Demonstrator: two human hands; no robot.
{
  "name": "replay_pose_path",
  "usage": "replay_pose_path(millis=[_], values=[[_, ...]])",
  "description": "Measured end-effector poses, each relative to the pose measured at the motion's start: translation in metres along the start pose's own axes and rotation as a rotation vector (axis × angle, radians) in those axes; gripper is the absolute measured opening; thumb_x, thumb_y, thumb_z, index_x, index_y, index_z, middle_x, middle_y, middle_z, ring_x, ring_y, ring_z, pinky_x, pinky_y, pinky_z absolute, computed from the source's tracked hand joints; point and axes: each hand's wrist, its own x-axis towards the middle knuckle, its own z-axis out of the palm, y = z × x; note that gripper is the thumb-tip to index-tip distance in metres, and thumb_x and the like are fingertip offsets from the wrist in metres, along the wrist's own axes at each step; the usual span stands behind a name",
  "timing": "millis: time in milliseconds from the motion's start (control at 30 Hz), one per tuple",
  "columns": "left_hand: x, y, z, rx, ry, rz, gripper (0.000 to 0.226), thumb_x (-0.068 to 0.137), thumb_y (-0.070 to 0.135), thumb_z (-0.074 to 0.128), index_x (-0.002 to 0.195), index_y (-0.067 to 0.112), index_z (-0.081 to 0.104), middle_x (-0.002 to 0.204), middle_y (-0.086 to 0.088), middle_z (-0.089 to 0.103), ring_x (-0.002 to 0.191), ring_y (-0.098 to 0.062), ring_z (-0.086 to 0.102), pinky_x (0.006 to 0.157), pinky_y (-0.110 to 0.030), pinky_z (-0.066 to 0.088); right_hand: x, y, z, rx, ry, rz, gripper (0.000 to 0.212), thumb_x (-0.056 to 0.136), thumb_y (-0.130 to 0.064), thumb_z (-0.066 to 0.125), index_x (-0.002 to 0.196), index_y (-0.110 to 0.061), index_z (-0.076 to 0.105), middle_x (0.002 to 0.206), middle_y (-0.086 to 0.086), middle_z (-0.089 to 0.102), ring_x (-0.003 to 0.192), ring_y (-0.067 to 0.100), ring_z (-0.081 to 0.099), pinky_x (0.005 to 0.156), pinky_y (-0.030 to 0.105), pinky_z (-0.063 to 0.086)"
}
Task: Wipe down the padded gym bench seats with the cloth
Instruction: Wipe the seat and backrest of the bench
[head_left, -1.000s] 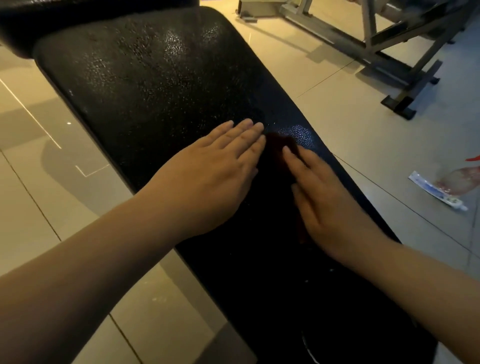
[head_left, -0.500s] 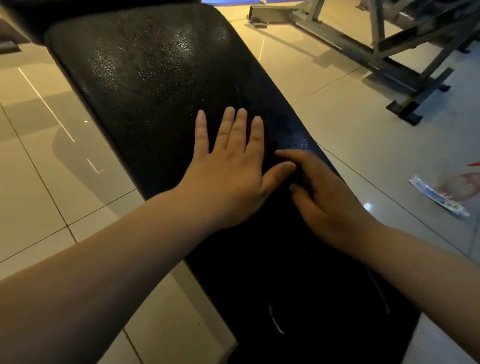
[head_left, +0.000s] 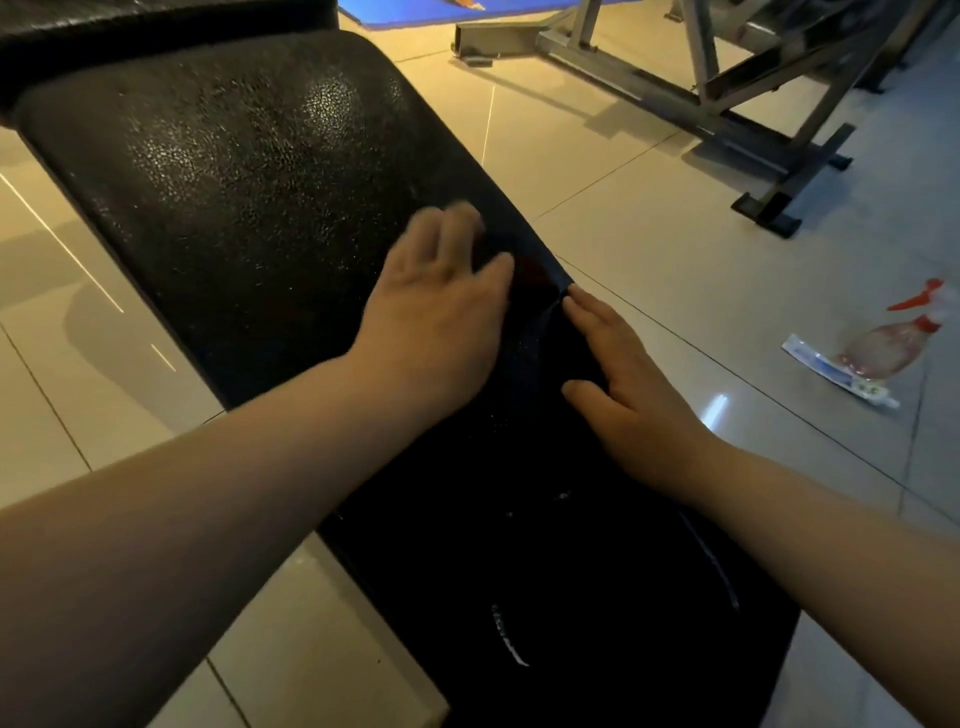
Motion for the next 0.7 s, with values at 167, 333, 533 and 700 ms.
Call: replay_pose_path(millis=[167, 333, 533, 700], values=[[-0.004, 0.04, 0.001, -0.088, -0.185, 0.125, 0.064, 0.098, 0.033, 0.042, 0.155, 0.016, 0.02, 0.143, -0.013, 0.022, 0.127, -0.033, 0.028, 0.107, -0.042, 0.025, 0.001, -0.002, -0.001, 0.199, 0.11, 0.07, 0.079, 0.076, -0.015, 0.049, 0.153, -0.024, 0.032, 0.153, -0.006, 0.039, 0.137, -0.004, 0.037, 0.117, 0.021, 0.031], [-0.036, 0.02, 0.0, -0.02, -0.172, 0.364, 0.069, 0.096, 0.046, 0.039, 0.158, 0.029, 0.013, 0.144, -0.009, 0.02, 0.127, -0.031, 0.026, 0.103, -0.042, 0.02, -0.002, 0.008, -0.014, 0.208, 0.059, 0.077, 0.083, 0.072, -0.013, 0.051, 0.149, -0.036, 0.031, 0.16, -0.008, 0.033, 0.147, 0.006, 0.029, 0.124, 0.039, 0.023], [0.024, 0.032, 0.006, 0.033, -0.094, -0.035, 0.062, 0.094, 0.029, 0.052, 0.151, 0.014, 0.032, 0.133, -0.013, 0.034, 0.121, -0.033, 0.036, 0.1, -0.043, 0.034, -0.008, 0.012, -0.001, 0.015, 0.019, 0.035, 0.077, 0.087, -0.02, 0.047, 0.159, -0.02, 0.019, 0.163, -0.012, 0.016, 0.147, -0.004, 0.013, 0.111, 0.001, 0.008], [-0.02, 0.057, 0.007, -0.155, -0.115, 0.356, 0.055, 0.095, 0.027, 0.037, 0.148, 0.012, 0.036, 0.13, -0.007, 0.038, 0.115, -0.026, 0.04, 0.095, -0.038, 0.038, -0.013, 0.026, -0.013, -0.1, 0.014, 0.039, 0.093, 0.078, -0.049, 0.045, 0.159, -0.014, 0.017, 0.166, 0.0, 0.012, 0.152, 0.008, 0.01, 0.124, 0.027, 0.013]])
